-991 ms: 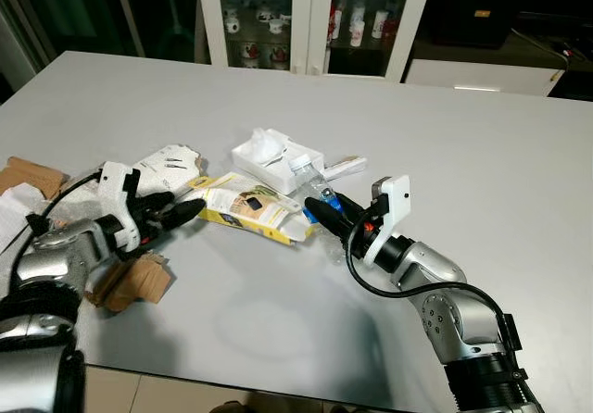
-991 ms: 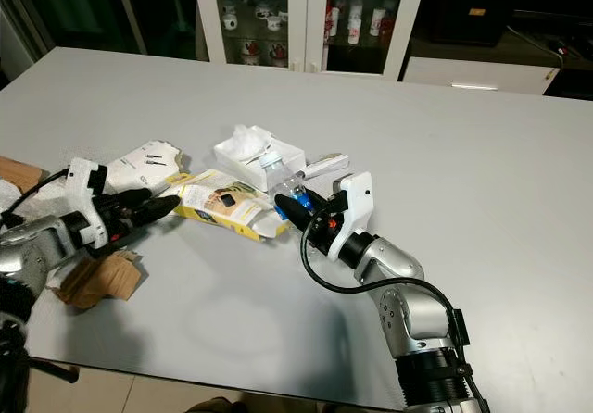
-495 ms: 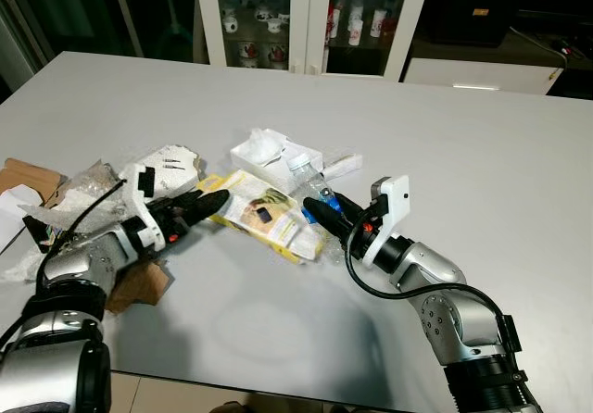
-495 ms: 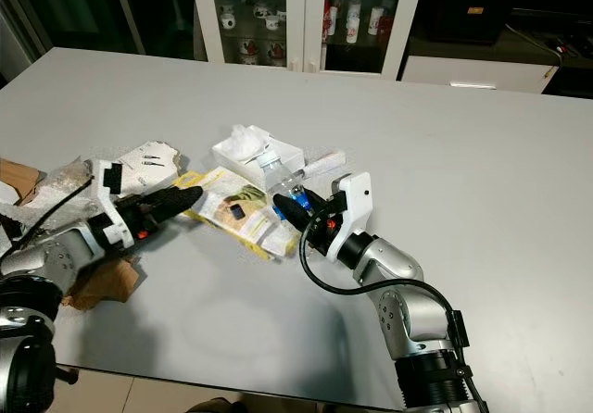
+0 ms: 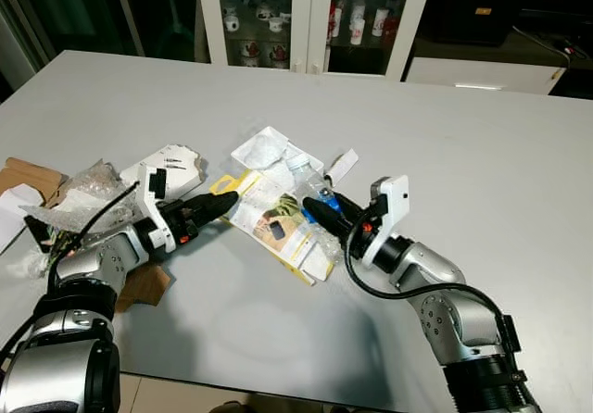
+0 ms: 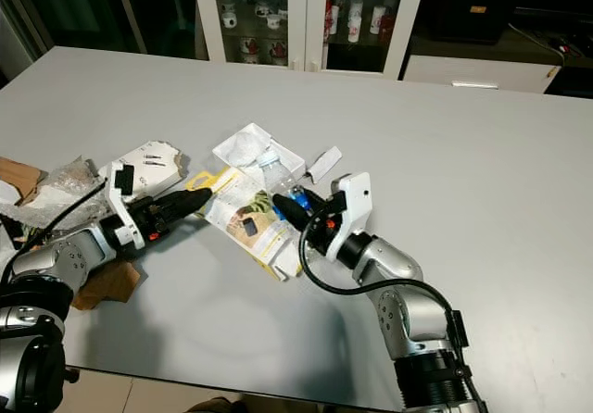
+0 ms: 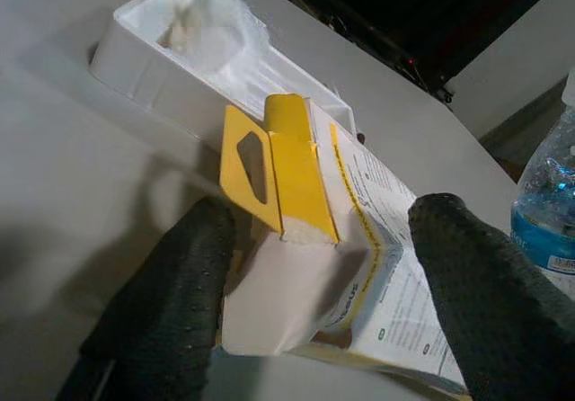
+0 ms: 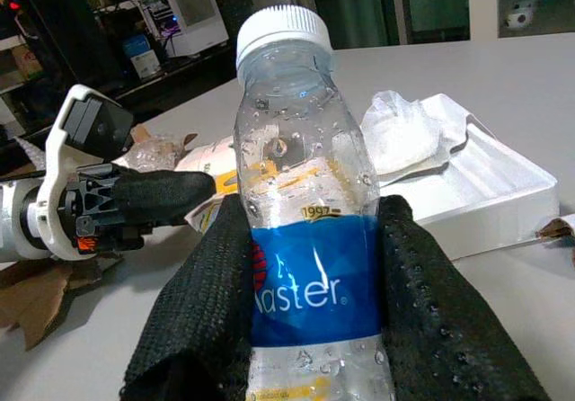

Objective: Picking trash to rubbish bin

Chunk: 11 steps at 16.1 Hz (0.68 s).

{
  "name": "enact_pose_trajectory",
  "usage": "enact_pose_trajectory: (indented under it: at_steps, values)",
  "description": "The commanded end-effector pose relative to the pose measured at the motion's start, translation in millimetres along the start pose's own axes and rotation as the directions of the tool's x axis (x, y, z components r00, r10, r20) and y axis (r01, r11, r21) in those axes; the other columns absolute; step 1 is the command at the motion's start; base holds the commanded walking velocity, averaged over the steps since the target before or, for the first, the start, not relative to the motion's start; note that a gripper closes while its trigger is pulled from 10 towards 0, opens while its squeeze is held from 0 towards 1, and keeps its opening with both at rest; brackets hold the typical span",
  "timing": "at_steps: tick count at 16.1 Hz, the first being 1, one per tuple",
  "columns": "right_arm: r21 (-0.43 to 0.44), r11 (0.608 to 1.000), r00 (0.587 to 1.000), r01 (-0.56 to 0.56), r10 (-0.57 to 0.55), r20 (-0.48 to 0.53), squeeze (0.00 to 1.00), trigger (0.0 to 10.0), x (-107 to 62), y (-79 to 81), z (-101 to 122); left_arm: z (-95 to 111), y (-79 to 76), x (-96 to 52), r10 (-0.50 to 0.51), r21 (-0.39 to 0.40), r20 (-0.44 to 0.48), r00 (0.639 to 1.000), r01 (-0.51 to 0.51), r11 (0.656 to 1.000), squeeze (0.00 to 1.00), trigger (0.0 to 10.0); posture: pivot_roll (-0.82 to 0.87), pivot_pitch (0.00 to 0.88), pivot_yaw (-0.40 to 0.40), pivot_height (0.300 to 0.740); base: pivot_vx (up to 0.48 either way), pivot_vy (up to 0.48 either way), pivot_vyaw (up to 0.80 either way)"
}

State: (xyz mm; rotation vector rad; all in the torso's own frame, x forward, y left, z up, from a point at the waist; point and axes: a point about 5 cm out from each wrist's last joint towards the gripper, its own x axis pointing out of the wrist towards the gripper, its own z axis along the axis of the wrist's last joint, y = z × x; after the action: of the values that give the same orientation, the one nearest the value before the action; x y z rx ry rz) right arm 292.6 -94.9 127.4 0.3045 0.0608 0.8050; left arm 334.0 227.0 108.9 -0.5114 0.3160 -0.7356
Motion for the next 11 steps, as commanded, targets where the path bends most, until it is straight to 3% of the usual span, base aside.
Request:
enact_pose_trajectory:
  at_steps: [1, 11]
  values:
    - [-0.001, 1.0, 1.0, -0.01, 0.01, 0.011, 0.0, 10.0, 0.7, 1.5, 4.0, 2.5, -3.0, 2.2, -0.026, 0.014, -0.004, 1.0, 0.026, 1.0, 0.0, 0.0, 0.02, 0.067, 0.003, 0.74, 0.0, 0.0, 0.0]
    - [0.002, 1.0, 1.0, -0.005, 0.005, 0.011, 0.0, 10.0, 2.0, 0.9, 2.6, 7.2, -3.2, 1.2, -0.029, 0.029, 0.014, 0.999, 0.029, 0.999, 0.0, 0.0, 0.02, 0.065, 0.006, 0.74, 0.0, 0.0, 0.0]
